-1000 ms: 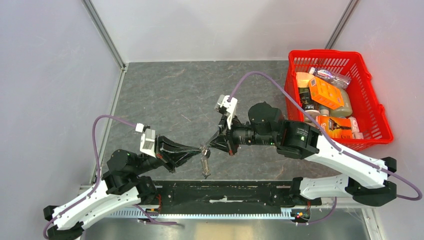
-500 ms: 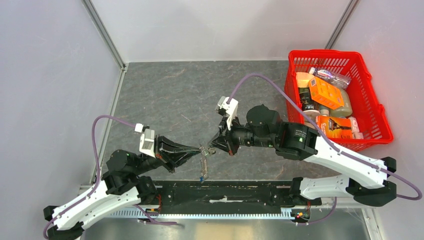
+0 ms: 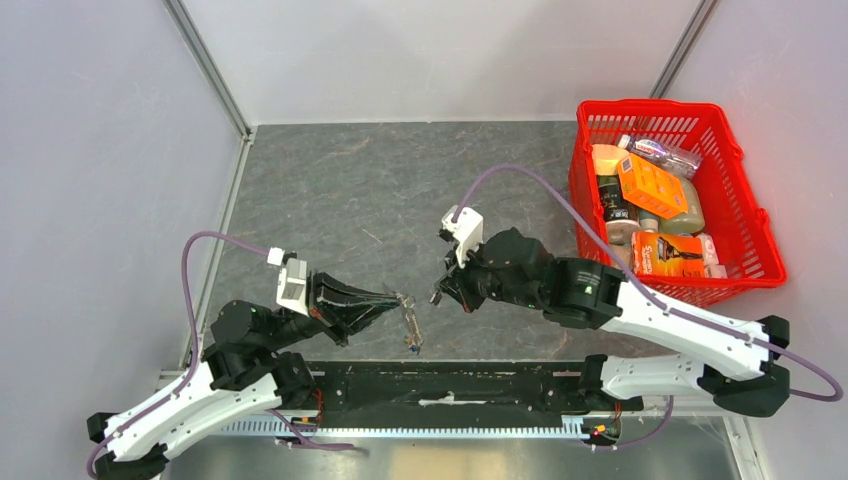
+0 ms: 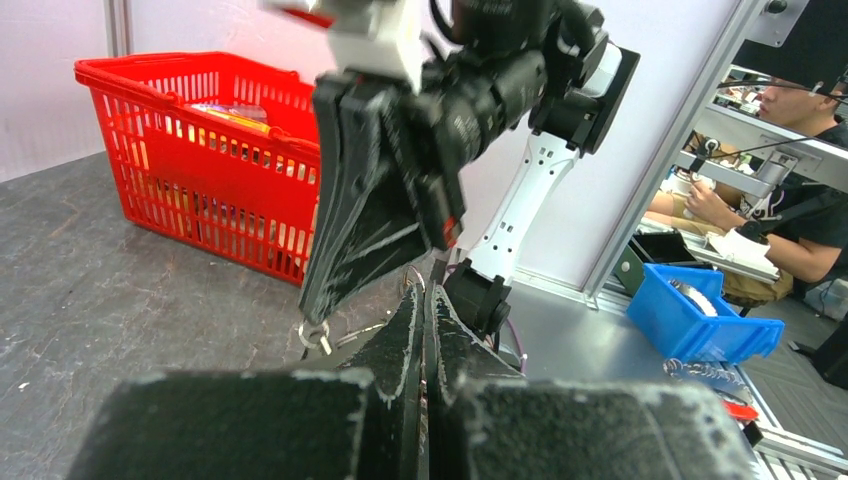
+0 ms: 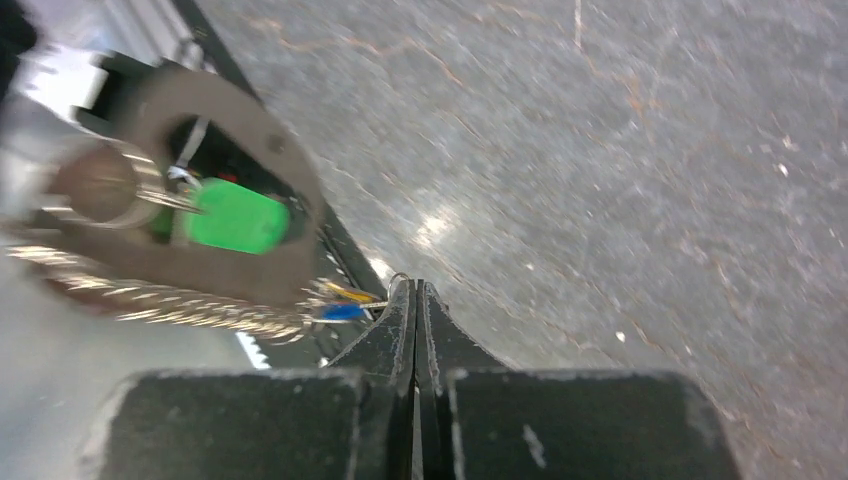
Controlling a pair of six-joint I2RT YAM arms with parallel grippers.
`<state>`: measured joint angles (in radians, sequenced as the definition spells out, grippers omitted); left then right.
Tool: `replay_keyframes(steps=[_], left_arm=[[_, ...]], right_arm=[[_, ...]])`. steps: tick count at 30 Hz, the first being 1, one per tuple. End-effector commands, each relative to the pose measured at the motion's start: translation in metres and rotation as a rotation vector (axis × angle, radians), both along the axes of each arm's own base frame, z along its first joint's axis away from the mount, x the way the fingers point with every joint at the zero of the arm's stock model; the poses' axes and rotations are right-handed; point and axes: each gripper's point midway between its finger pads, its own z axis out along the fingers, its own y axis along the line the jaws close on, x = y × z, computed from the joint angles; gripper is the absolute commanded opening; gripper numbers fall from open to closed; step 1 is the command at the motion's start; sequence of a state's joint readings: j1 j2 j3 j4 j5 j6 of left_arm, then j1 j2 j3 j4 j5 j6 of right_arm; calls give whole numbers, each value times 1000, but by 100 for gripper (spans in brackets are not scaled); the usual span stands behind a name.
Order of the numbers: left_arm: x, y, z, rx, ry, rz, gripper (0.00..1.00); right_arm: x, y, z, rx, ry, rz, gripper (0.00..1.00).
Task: Put the keys on the keyring
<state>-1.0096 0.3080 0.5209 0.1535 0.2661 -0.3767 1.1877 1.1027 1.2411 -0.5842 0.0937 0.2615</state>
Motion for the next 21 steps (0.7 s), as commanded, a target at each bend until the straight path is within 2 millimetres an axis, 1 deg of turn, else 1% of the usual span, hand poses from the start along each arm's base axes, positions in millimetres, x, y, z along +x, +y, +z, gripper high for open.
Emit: replay_keyframes(steps=[1,2,7,13,17,21], left_arm=[[-4,11,27,-67,-25,12,2],[-3,11,27,-65,-23,13,2],[-3,12,26,-63,-16,19,2],[-1,13,22,-52,-7,29,2],[-1,11,21,-39,-8,26,2],[0,9,18,-27,-5,25,2]], right_arm=[[21,-11,-29,-70,-36,-120,0],[23,-12,-34,-74,-35,-129,0],[37,-19,-75,-131,-5,-214,0],[53,-39,-123,-177,44,-327,0],[60,-52,-150,-214,58,-396,0],[62,-53,-170,-242,58,-412,0]])
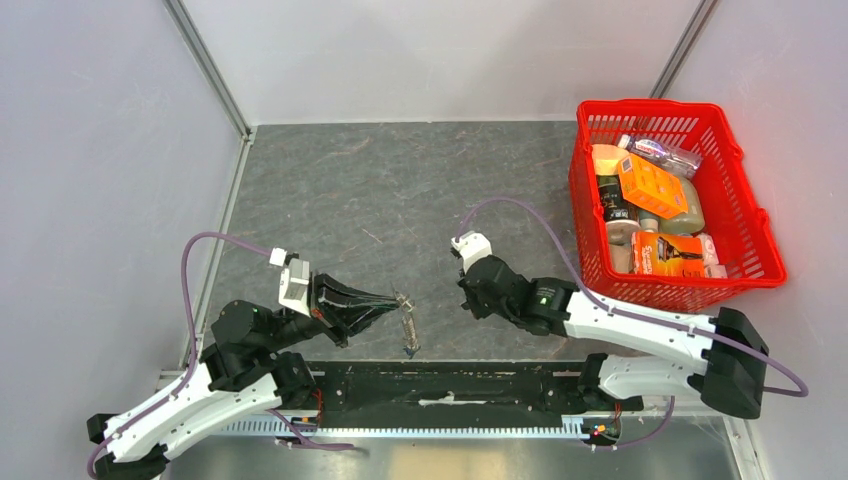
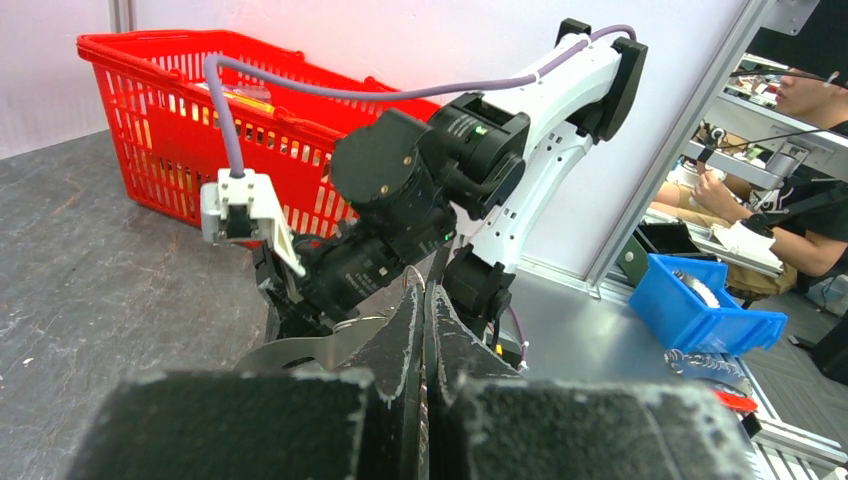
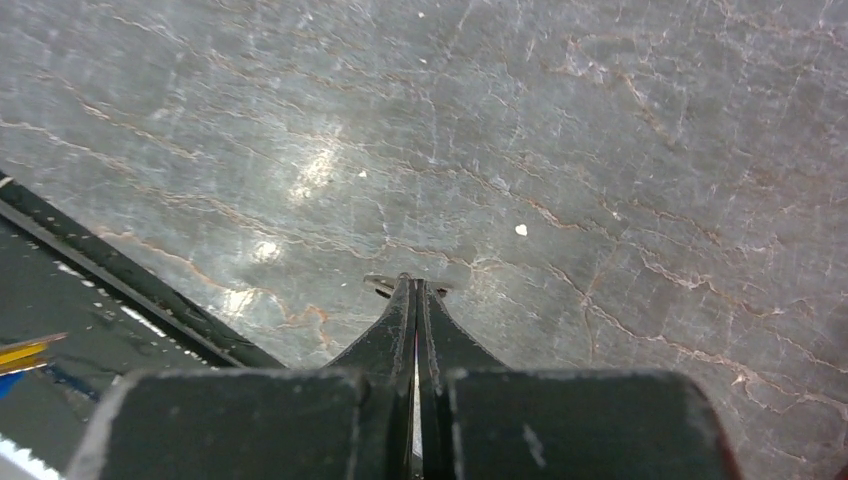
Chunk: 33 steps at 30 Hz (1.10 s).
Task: Put the keys on the keyring
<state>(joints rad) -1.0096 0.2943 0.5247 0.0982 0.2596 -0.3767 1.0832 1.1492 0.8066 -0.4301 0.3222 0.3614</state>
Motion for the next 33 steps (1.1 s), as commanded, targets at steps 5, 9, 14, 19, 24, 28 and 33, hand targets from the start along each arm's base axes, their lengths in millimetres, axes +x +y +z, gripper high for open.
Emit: replay_keyframes(steps=[5,9,14,19,24,28,33], left_arm=[[1,5,24,-47,-30,19,2],[1,3,23,-40,-31,14,2],[1,1,20,-28,-30,10,2],[2,2,20,-27,-32,17,2],[2,3,20,-27,-30,16,2],[2,3,19,-29,-29,20,2],[3,5,17,-21,-21,27,2]], right_arm=[[11,21,-20,47,-3,-20,0],[9,29,-30,44,24,-1,0],[12,30,-19,52,10,-7,24],[17,28,27,105,-71,3,40],[15,26,37,99,-51,-4,44],[13,28,13,74,15,-26,47],[4,30,-18,61,123,-60,49]])
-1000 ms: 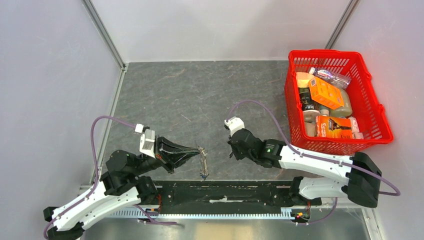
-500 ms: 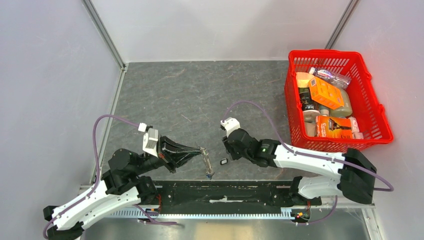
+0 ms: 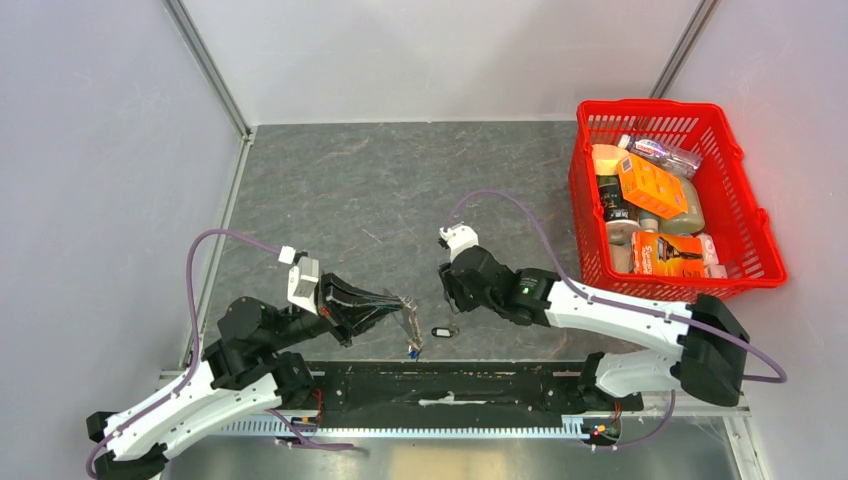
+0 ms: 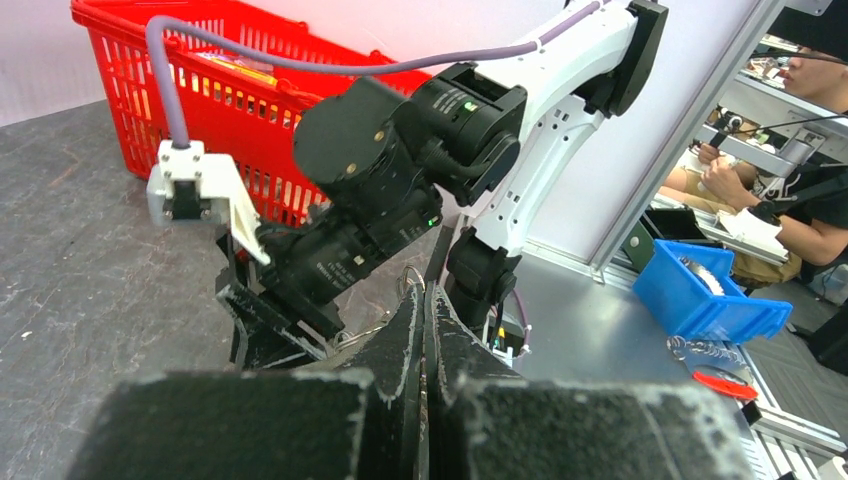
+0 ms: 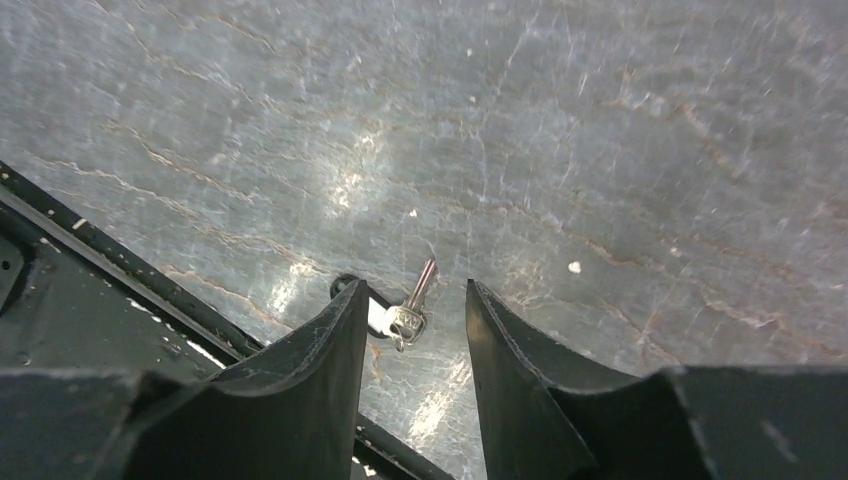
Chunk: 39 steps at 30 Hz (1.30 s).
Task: Put the keys on the keyring
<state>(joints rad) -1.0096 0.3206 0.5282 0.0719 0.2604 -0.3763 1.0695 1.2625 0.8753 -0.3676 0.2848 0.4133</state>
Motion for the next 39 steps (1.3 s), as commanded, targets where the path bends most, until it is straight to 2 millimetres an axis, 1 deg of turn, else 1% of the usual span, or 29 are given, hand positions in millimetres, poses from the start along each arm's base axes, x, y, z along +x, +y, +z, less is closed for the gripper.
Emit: replay_keyframes(steps=[1,3,9,12,17,19,21,31,33,39], left_arm=[[0,10,28,-62,-47,30,2],[0,11,28,-62,-48,31,2],[0,10,26,-57,-48,32,2],[0,9,26,-58,-49,28,2],[0,7,26,-56,-46,23,2],[1,7,26,-57,-48,24,2],[1,6,25,-54,-45,27,2],[2,6,23,-50,-43,28,2],[2,6,23,-49,-42,28,2],[2,7,22,-45,-42,35,2]], right_arm=[[-10,-1,-25,0,105,-42,49],[-16,-2,-33,0,139,-42,49],[-40,-9,-45,6,227,11,51],[-51,-9,-51,33,270,34,51],[-57,-15,-66,42,286,31,51],[-60,-13,-72,61,297,39,50],[-63,-5,-73,101,310,62,50],[-51,-1,-84,100,271,44,49],[-49,0,-90,88,277,41,47],[-44,4,-95,84,276,40,43]])
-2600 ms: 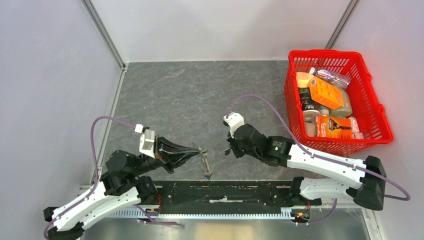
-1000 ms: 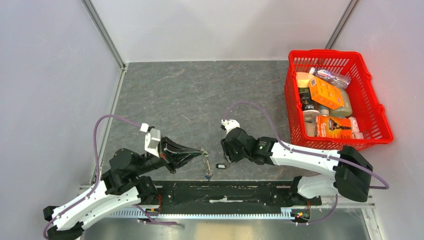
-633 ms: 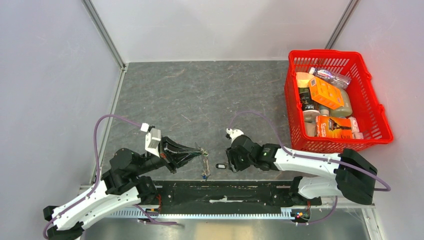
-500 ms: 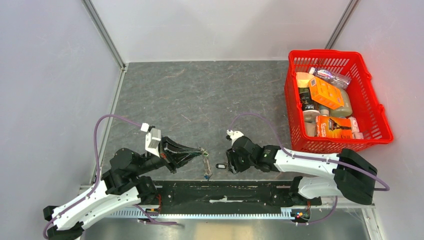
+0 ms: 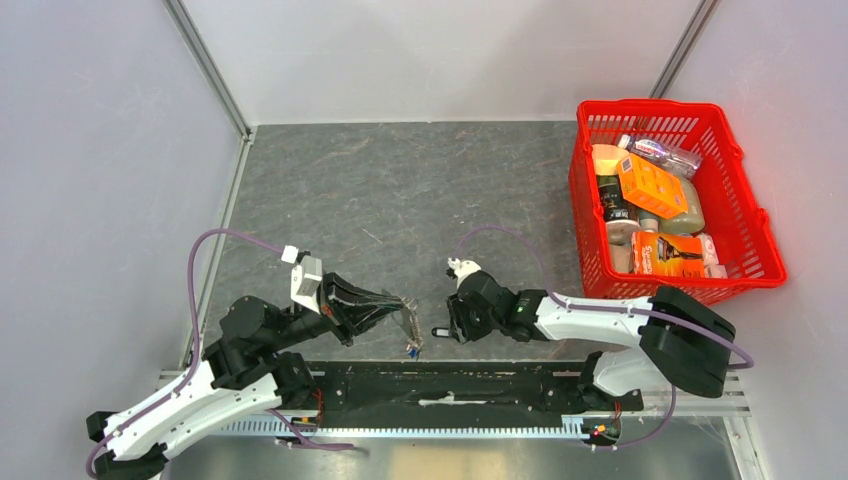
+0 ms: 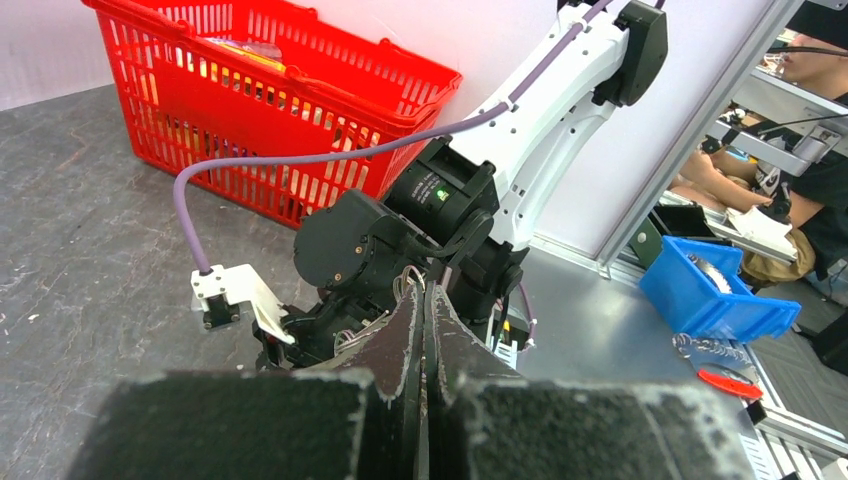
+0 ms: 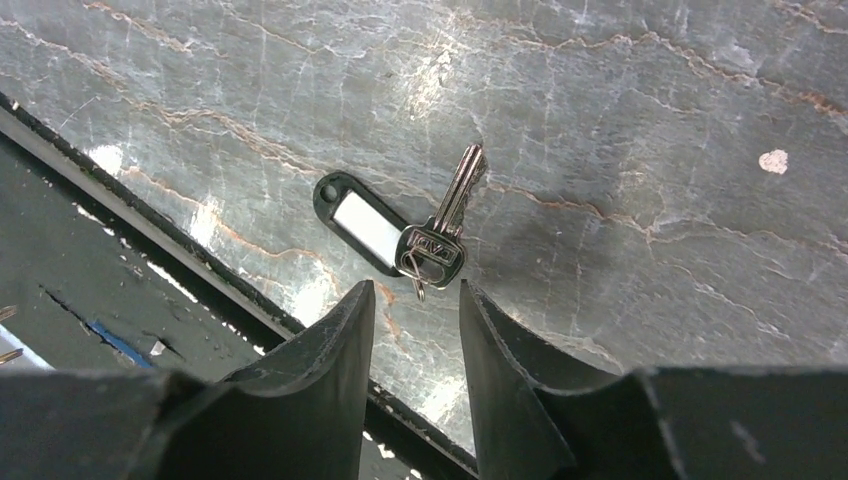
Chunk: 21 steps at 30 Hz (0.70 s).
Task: Put the keys on the keyring
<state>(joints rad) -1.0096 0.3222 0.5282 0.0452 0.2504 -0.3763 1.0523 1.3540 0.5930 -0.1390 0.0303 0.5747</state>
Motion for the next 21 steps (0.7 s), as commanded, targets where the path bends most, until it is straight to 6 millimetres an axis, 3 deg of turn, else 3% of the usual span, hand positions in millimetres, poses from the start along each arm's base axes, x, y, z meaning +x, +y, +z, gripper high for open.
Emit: replay_keyframes(steps=[1,12,21], left_arm=[[0,8,29,-67,-60,26,2],[1,7,27,-60,-56,27,2],[1,7,28,-62,-57,27,2]], right_arm=[[12,11,7,43,-40,-4,43],[12,13,8,48,-38,10,29],[9,14,0,36,-13,18,26]])
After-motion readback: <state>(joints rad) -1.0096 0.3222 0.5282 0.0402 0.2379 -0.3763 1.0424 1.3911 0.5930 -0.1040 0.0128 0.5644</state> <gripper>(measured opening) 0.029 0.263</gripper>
